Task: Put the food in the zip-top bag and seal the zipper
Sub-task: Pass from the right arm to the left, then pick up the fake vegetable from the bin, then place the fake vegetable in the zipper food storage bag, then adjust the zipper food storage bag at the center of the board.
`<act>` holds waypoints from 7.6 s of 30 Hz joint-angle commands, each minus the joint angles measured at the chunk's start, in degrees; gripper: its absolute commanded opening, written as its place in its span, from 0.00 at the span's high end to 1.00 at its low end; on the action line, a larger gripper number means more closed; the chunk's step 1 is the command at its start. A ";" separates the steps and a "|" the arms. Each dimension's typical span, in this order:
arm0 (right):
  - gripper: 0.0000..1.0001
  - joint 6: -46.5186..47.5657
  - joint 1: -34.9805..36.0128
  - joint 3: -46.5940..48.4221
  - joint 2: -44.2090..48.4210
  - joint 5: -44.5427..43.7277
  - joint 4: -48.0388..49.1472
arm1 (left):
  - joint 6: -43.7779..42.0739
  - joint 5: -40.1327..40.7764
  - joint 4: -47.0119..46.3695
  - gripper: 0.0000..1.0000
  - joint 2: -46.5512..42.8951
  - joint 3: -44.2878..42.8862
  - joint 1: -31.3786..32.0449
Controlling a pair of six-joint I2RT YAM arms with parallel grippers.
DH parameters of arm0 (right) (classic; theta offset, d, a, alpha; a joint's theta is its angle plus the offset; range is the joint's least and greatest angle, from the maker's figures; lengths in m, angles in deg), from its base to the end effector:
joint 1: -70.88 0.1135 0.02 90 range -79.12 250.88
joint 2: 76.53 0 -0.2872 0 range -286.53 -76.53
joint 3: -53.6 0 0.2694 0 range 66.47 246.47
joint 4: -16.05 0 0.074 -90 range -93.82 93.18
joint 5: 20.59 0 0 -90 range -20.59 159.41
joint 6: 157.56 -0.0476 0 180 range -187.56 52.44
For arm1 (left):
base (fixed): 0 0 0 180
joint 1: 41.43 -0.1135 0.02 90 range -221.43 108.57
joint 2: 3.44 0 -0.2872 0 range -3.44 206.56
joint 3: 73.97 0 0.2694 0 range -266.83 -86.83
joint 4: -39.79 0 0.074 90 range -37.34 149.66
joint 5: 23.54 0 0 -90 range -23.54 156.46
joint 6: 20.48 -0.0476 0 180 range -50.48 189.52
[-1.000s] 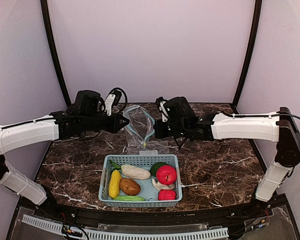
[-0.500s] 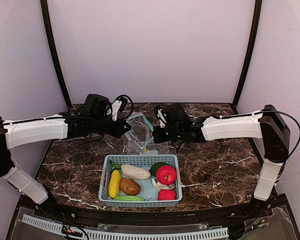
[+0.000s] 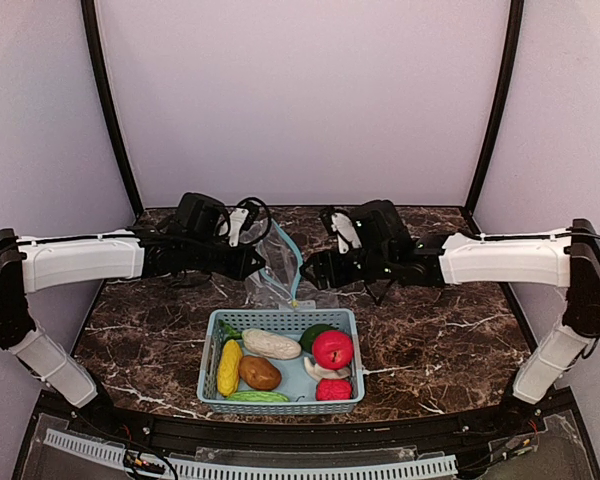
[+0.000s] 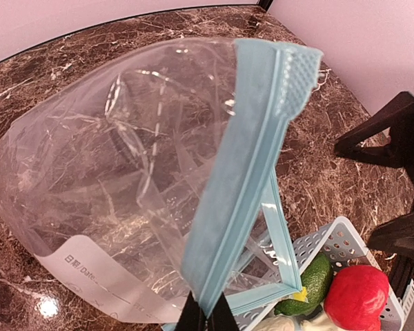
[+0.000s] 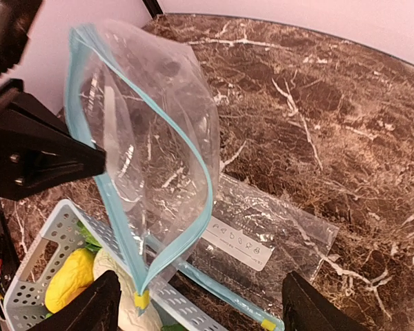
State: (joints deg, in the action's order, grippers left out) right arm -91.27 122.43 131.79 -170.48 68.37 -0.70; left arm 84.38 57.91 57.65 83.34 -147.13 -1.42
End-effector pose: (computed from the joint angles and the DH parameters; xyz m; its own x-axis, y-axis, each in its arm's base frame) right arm 0.2504 0.3140 0.2615 -0.6170 -0.1306 -0.7760 -0.5738 0.7495 0.3302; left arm 0.2780 -0.2426 0.2736 -0.5745 0.1512 -0.8044 0.6058 0.7394 -0.2938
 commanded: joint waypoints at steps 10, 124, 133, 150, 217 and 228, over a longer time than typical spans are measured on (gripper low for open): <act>0.25 15.07 8.65 -3.45 11.79 9.75 -6.49 | -0.26 -2.11 2.80 0.99 -0.15 -1.71 -0.28; 0.64 -11.48 2.57 1.05 7.44 7.11 -12.85 | 0.53 -19.64 -2.84 0.99 1.47 -1.27 -0.52; 0.63 -6.68 -0.07 3.53 6.44 11.81 -15.75 | -1.85 -24.25 -2.20 0.99 1.99 -2.51 0.51; 0.64 4.43 -2.66 13.43 -0.26 18.82 -21.39 | -3.69 -34.47 -3.70 0.99 2.33 -3.20 1.12; 0.52 0.53 -1.01 4.20 0.00 11.50 -8.72 | 5.34 -29.40 -10.09 0.99 1.08 -0.31 -3.45; 1.00 2.20 0.25 13.07 1.68 12.61 -12.67 | 7.28 -23.06 -7.64 0.99 -1.13 -0.24 -7.56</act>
State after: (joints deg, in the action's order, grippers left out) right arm -90.15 121.38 140.31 -173.17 80.11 -12.83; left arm 89.93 30.48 47.58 85.57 -147.80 -5.77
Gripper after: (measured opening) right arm 0.006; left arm 0.008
